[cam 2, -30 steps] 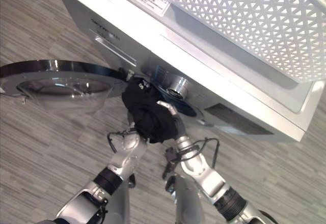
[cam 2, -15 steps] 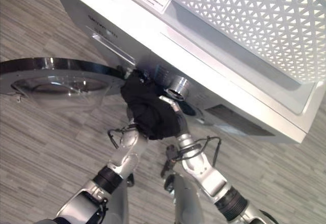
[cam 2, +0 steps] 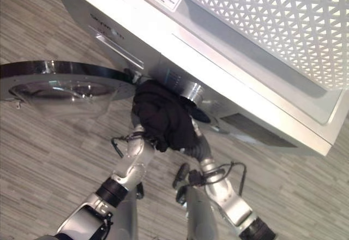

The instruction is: Grab the laundry basket,head to the washer,open it,put in the laundry and shut it.

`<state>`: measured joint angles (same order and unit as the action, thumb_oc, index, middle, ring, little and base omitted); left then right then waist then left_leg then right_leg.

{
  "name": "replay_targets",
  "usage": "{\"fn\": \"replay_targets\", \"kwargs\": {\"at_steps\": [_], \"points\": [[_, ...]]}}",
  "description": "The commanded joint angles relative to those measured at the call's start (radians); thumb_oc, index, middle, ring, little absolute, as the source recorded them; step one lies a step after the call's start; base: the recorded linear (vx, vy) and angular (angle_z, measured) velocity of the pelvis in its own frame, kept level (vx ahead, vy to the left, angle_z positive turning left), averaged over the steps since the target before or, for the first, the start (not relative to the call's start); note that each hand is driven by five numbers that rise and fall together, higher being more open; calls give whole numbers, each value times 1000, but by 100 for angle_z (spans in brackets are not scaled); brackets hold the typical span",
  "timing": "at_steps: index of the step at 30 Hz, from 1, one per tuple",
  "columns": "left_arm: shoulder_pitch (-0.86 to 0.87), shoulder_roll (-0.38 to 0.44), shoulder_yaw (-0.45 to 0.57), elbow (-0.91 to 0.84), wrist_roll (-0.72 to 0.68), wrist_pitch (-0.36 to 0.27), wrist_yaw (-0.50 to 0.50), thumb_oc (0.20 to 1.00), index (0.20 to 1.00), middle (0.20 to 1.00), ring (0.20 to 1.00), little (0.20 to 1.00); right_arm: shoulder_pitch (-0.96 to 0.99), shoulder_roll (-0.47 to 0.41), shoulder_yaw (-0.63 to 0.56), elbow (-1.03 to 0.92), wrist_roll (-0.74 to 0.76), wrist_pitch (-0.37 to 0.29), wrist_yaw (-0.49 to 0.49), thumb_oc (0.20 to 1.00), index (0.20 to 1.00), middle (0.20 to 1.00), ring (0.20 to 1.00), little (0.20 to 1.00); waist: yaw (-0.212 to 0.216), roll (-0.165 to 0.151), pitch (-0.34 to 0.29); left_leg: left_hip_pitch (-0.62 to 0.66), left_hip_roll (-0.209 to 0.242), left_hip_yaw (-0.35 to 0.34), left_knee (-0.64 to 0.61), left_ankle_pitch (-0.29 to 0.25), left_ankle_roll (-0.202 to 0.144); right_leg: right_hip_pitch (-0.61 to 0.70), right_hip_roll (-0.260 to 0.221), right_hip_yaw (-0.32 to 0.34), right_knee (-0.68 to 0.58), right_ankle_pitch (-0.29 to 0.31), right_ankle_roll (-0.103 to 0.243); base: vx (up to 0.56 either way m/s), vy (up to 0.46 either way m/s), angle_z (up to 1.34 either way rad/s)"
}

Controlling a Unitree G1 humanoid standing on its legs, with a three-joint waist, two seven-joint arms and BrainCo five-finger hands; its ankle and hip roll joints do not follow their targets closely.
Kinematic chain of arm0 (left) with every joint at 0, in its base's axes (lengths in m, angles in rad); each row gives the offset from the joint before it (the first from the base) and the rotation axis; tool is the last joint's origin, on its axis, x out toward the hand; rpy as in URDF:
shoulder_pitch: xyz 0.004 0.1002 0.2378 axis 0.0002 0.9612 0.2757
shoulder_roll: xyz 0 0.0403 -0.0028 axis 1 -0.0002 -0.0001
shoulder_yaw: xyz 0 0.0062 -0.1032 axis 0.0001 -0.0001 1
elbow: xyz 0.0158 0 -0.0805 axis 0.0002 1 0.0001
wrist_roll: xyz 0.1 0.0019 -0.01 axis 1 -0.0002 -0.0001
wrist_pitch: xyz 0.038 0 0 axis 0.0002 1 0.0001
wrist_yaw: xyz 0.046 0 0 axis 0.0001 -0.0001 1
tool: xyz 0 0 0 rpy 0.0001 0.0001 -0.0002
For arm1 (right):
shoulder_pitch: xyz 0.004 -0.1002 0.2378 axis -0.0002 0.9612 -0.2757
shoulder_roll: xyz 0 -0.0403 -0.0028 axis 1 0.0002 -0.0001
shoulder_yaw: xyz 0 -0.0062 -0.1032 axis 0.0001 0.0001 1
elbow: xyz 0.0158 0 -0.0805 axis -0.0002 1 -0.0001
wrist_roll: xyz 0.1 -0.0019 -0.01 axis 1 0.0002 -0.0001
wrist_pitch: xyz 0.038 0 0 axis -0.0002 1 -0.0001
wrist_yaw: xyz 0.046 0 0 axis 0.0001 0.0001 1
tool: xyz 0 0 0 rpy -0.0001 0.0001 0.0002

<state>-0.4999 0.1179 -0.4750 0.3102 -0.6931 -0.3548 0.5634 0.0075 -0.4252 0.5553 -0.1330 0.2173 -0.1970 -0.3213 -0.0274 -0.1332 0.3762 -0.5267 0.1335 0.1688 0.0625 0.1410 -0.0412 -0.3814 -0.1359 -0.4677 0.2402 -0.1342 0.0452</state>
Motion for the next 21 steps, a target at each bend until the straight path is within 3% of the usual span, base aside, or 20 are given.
{"fn": "replay_targets", "kwargs": {"at_steps": [1, 9, 21], "points": [[-47, -50, 7, -11, 64, -72, -36, 200, 200, 200, 200, 200, 36, -32, -62, -45, -43, -41, 13, 1000, 1000, 1000, 1000, 1000, -20, 7, -38, 4, -68, 125, -64, -18, 31, 46, 93, -21, 91, -132, -55, 0, 0, 0], [-6, -65, -34, 33, 19, -51, -92, 200, 200, 200, 200, 200, 197, -77, -157, 37, -128, -20, 19, 1000, 1000, 1000, 1000, 1000, -46, 4, -34, -1, -82, 133, -70, -24, 37, 52, 86, -25, 77, -117, -45, 8, 10, -2], [97, -83, -133, 105, -79, -2, -175, 200, 200, 200, 200, 200, 212, -39, -174, 99, -158, 17, -26, 1000, 1000, 1000, 1000, 1000, -47, -2, -13, -29, -92, 134, -77, -32, 48, 25, 95, -17, 57, -91, -31, 0, -3, -3]]}}
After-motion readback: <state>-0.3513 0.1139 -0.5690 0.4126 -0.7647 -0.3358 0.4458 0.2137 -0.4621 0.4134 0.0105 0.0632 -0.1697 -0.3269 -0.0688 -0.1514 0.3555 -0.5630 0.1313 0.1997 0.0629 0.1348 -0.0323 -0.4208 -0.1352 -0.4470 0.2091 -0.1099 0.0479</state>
